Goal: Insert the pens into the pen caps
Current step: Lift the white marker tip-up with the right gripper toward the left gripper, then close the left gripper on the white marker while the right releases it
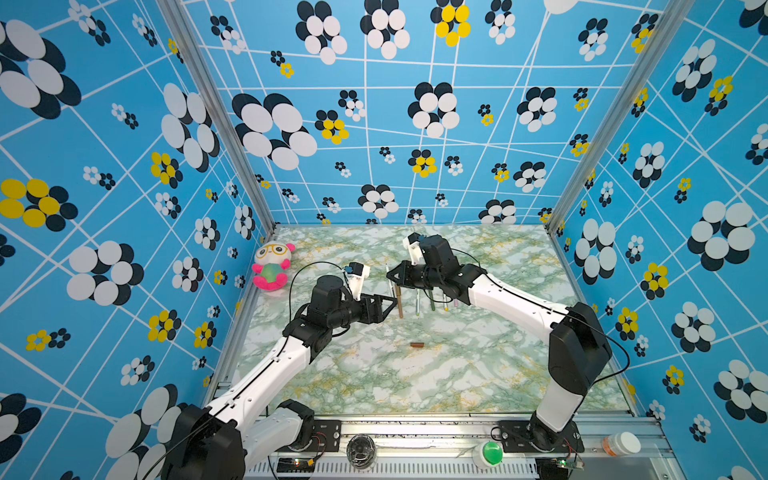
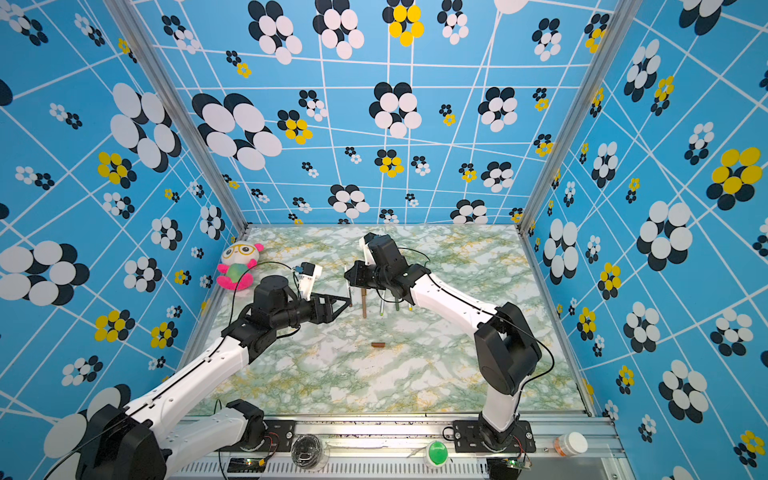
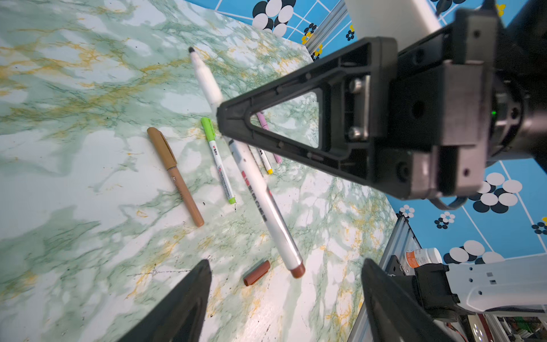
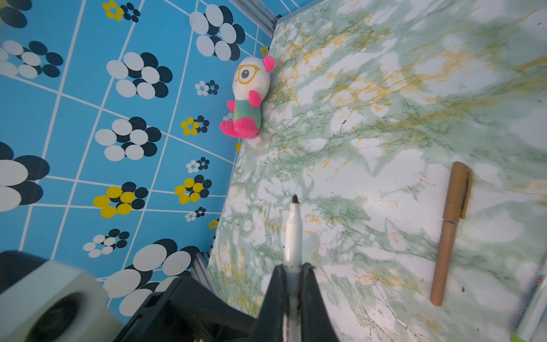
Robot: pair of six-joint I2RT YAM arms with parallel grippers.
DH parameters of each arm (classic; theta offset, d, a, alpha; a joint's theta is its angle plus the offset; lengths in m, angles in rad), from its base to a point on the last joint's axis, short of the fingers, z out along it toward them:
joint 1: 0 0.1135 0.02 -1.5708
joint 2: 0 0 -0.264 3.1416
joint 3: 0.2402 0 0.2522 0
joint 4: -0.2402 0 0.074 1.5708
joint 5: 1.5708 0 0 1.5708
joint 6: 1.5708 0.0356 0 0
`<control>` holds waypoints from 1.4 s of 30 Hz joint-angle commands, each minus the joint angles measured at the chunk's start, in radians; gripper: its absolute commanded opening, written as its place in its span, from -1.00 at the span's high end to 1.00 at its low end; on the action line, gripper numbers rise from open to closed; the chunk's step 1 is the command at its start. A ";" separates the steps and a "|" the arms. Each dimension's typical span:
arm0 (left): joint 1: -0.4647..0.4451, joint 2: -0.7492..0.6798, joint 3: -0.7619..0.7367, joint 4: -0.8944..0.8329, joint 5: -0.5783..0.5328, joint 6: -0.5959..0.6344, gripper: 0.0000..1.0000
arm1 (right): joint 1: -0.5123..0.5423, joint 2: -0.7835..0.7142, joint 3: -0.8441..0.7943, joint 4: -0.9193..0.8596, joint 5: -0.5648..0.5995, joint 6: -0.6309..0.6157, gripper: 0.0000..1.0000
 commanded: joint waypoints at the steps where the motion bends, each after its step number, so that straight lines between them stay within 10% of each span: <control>1: -0.005 0.029 0.039 0.072 -0.023 -0.028 -0.53 | 0.009 -0.049 -0.023 0.053 -0.034 0.018 1.00; 39: -0.027 0.120 0.083 0.089 -0.055 -0.066 1.00 | 0.021 -0.078 -0.057 0.088 -0.032 0.009 1.00; 42: -0.027 0.097 0.083 0.055 -0.085 -0.050 1.00 | 0.021 -0.088 -0.052 0.056 -0.018 -0.011 0.68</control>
